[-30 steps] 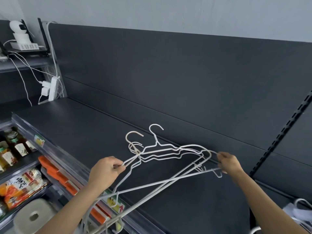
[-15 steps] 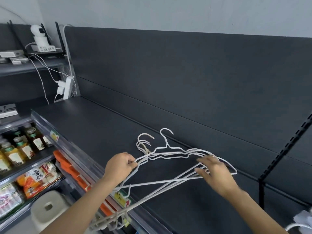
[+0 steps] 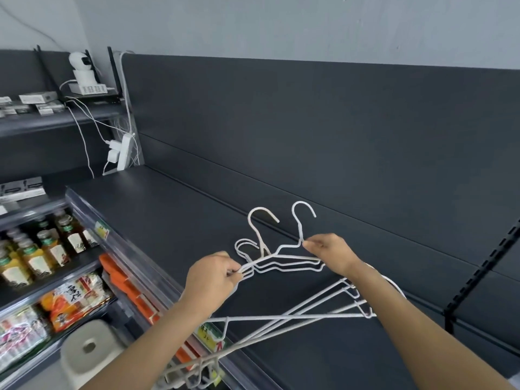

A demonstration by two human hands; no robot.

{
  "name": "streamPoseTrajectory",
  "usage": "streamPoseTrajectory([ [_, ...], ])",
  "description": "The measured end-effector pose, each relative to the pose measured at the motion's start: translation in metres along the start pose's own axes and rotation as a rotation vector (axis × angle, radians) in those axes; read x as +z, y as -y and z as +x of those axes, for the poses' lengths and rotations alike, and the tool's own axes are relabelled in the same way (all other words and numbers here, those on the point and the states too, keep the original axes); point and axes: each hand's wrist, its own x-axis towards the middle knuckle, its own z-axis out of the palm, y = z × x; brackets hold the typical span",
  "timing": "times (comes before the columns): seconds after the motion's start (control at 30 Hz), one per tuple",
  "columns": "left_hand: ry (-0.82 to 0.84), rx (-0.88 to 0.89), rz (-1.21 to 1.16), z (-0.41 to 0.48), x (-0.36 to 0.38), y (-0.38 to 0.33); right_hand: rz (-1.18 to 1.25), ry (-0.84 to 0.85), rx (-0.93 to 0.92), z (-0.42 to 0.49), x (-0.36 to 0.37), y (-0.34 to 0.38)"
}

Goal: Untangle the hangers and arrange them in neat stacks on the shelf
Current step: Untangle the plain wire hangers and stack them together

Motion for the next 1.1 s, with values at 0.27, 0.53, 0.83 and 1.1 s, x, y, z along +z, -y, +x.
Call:
streamPoseTrajectory([
  [0.27, 0.269, -0.178, -0.250, 0.033, -0.025, 0.007, 0.321, 0.020, -0.028, -0.004, -0.006, 0.008],
  [0.53, 0.702, -0.341, -0.576, 0.050, -0.031, -0.012, 0.405, -0.006, -0.058, -0.008, -0.016, 0.009],
  [0.83, 0.554, -0.302, -0.723, 0.049, -0.035, -0.020, 0.370, -0.032, -0.075, -0.012, -0.037, 0.007],
  [1.1, 0.166, -0.231, -0.509, 0.059, -0.081, 0.015, 0.385, -0.211, -0.109, -0.008, -0.064, 0.000],
])
